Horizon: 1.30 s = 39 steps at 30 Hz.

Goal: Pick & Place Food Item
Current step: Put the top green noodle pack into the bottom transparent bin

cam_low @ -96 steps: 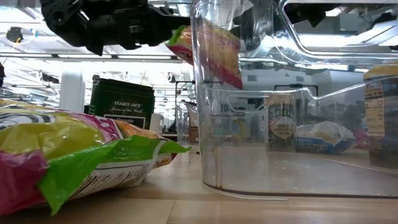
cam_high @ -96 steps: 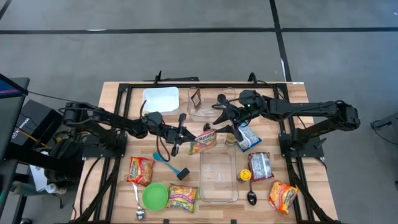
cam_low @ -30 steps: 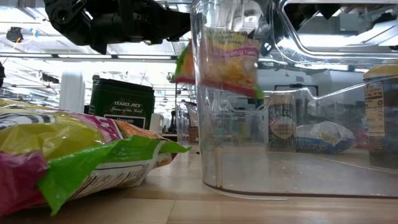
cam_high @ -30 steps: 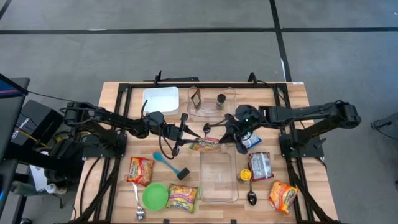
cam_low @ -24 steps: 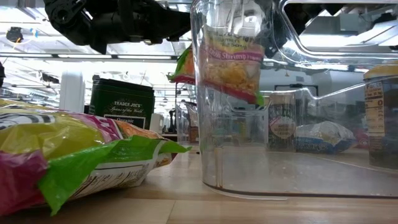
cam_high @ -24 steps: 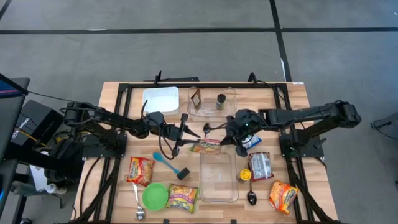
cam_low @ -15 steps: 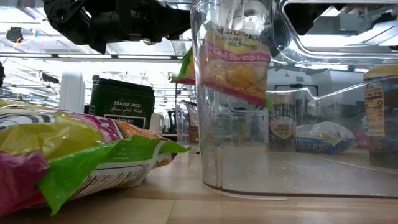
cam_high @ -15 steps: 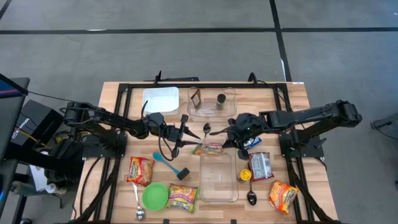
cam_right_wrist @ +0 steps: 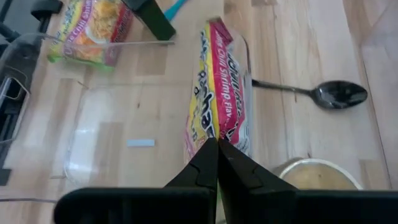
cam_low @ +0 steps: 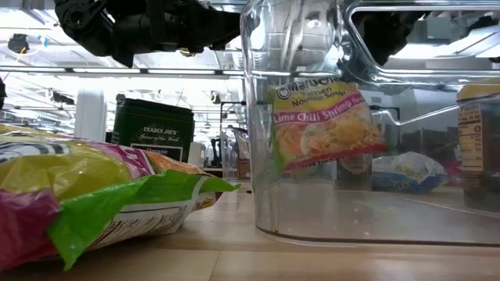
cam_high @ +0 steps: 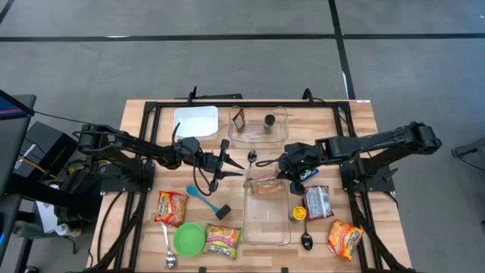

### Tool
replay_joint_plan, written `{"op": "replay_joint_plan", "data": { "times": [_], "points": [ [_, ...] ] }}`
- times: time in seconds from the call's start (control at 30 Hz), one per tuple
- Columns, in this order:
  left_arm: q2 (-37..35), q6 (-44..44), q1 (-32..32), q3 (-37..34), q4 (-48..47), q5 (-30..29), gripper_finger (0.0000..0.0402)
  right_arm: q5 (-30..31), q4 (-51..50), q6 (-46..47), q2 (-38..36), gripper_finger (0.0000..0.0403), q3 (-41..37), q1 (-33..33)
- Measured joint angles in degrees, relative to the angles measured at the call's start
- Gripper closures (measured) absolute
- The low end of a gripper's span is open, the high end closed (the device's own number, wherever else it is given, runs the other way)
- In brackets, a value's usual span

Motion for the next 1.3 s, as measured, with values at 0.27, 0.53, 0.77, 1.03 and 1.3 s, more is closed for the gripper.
{"op": "replay_joint_plan", "data": {
  "times": [0.27,0.53,0.77,1.03,1.3],
  "points": [
    [0.0,0.0,0.0,0.0,-0.3,0.0,0.0314,0.0,0.9,1.1,0.0,0.0403,0.0,0.0],
    [0.0,0.0,0.0,0.0,-0.5,0.0,0.0314,0.0,0.3,2.5,2.1,0.0403,0.0,0.0],
    [0.0,0.0,0.0,0.0,-1.4,0.0,0.0314,0.0,0.0,2.5,7.7,0.0403,0.0,0.1],
    [0.0,0.0,0.0,0.0,-1.5,0.0,0.0314,1.4,-1.5,2.9,7.9,0.0403,0.0,0.3],
    [0.0,0.0,0.0,0.0,-1.5,0.0,0.0314,8.6,-1.9,5.3,5.0,0.0403,0.0,2.9]
  ]
}}
